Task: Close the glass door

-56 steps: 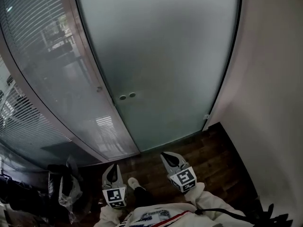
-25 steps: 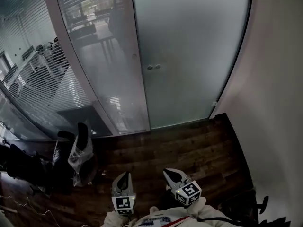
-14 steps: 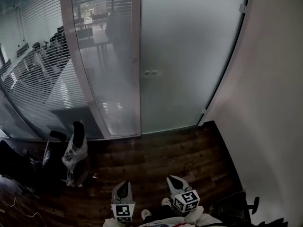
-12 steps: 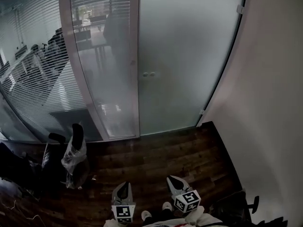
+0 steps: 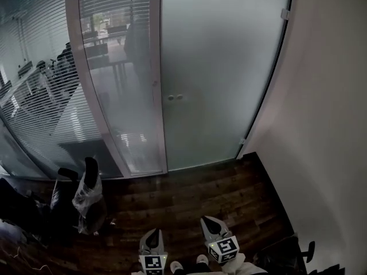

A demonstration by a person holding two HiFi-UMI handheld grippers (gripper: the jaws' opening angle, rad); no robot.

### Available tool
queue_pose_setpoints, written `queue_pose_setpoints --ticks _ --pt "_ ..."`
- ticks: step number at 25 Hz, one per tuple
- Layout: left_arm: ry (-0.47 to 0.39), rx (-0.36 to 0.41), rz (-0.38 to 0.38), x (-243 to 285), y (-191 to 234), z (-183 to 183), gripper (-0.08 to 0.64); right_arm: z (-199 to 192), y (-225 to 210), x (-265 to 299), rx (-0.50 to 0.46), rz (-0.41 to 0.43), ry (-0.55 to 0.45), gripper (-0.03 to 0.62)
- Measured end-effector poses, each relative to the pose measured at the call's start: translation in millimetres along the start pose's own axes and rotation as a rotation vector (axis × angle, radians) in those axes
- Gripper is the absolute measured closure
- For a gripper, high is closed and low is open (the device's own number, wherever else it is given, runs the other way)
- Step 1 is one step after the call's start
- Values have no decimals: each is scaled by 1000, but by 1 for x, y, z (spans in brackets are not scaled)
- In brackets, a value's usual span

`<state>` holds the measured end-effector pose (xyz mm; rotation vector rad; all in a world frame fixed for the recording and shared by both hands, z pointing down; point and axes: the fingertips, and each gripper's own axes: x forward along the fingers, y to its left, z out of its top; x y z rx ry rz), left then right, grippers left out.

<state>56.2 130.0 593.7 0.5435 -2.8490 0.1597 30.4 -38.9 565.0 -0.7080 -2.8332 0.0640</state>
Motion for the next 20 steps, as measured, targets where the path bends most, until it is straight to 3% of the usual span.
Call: queue_pose_setpoints --ticks 10,20 --pt "-53 40 31 12 -17 44 558 1 -22 -15 29 13 -3 587" --pt "-65 39 36 19 -28 48 558 -1 -30 -13 33 37 3 588"
